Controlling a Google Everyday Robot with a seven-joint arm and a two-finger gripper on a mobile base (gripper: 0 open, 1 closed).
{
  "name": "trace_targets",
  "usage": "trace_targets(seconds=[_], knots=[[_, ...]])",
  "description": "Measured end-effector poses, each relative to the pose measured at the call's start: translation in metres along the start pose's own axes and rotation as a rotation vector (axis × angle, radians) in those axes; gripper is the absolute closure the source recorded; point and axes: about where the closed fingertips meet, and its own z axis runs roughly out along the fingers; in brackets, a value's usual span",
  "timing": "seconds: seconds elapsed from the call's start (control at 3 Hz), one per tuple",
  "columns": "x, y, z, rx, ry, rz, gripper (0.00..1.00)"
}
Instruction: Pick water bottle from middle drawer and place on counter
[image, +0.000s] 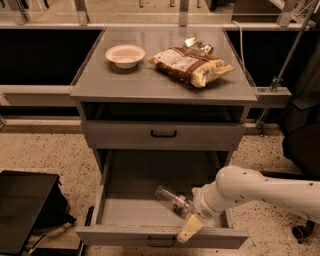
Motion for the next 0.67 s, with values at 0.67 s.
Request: trace_targets(seconds=[0.67], knots=[[-0.043, -0.008, 0.062, -0.147, -0.269, -0.002, 0.00]])
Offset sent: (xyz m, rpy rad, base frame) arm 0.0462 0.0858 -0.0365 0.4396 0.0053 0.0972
